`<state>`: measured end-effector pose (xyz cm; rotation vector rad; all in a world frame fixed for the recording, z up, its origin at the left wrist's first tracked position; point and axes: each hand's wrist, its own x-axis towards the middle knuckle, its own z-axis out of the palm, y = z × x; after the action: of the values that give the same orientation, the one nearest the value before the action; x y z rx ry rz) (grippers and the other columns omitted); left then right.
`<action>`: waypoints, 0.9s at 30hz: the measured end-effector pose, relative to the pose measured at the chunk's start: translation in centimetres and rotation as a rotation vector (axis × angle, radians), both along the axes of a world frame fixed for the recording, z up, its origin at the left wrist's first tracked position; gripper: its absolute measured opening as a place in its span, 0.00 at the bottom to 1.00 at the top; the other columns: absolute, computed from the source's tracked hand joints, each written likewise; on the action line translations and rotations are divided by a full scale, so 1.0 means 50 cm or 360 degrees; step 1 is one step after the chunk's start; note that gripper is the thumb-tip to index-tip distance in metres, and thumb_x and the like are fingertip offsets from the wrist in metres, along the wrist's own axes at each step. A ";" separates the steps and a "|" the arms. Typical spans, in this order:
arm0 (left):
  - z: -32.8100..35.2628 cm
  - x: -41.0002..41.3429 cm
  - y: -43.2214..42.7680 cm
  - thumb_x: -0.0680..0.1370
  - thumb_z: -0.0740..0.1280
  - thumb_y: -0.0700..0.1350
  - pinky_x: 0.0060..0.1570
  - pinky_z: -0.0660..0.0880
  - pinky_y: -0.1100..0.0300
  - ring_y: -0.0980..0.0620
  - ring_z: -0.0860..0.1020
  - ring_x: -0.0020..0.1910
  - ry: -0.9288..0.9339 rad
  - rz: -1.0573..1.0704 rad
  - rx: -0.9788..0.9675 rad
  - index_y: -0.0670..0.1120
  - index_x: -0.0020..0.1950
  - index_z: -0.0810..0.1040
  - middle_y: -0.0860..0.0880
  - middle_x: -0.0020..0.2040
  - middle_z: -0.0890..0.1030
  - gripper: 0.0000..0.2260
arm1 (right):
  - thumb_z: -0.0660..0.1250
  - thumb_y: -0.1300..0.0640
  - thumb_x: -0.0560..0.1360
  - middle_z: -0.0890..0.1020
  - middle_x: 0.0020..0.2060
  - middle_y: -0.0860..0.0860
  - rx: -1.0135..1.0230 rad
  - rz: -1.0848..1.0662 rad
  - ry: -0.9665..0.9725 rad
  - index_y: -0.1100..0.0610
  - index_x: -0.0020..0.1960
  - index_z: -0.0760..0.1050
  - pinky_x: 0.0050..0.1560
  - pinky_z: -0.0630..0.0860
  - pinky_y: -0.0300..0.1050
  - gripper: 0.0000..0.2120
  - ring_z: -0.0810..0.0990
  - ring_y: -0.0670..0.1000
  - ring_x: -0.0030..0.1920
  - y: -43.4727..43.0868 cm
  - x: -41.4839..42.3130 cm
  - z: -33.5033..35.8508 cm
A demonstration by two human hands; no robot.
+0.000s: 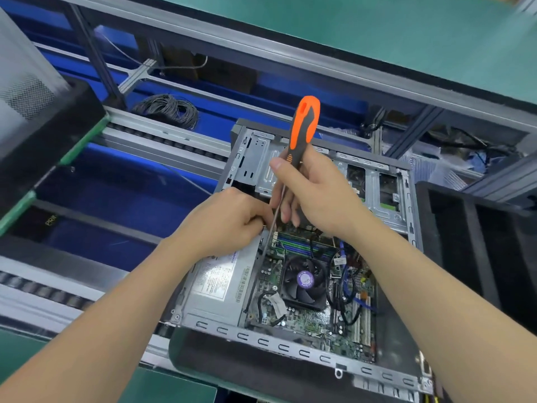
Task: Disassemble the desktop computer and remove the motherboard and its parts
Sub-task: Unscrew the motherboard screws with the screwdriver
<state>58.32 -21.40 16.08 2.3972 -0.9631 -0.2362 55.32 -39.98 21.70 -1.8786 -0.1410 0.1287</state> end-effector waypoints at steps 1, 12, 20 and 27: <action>0.001 0.000 0.000 0.74 0.59 0.46 0.32 0.75 0.56 0.57 0.75 0.29 0.0014 0.0003 0.0004 0.59 0.45 0.84 0.62 0.28 0.74 0.14 | 0.61 0.51 0.85 0.84 0.33 0.58 0.0002 -0.0004 -0.0019 0.60 0.54 0.67 0.24 0.72 0.50 0.11 0.78 0.60 0.25 -0.002 0.000 0.007; 0.039 -0.029 0.005 0.71 0.64 0.53 0.28 0.63 0.64 0.55 0.68 0.25 0.0313 -0.0204 0.0072 0.64 0.50 0.83 0.55 0.24 0.69 0.12 | 0.61 0.49 0.84 0.83 0.34 0.59 0.0009 -0.0208 -0.0217 0.56 0.52 0.68 0.26 0.73 0.51 0.10 0.79 0.63 0.28 -0.100 -0.051 0.120; 0.054 -0.075 -0.075 0.66 0.70 0.73 0.39 0.72 0.64 0.72 0.74 0.36 0.0067 -0.0321 0.0381 0.67 0.57 0.82 0.74 0.31 0.75 0.23 | 0.61 0.48 0.84 0.84 0.35 0.60 0.0115 -0.0534 -0.0365 0.56 0.54 0.69 0.26 0.73 0.49 0.10 0.78 0.62 0.28 -0.216 -0.112 0.204; 0.042 -0.104 -0.117 0.65 0.75 0.72 0.33 0.65 0.64 0.70 0.73 0.34 0.0204 -0.0122 0.0190 0.68 0.44 0.83 0.71 0.28 0.73 0.14 | 0.61 0.48 0.83 0.84 0.35 0.59 0.0207 -0.0636 -0.0448 0.54 0.54 0.69 0.24 0.72 0.44 0.09 0.79 0.61 0.27 -0.269 -0.150 0.209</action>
<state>53.12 -27.26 18.18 2.4209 -1.0078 -0.4822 47.82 -53.46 32.16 -1.7507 0.0356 -0.4101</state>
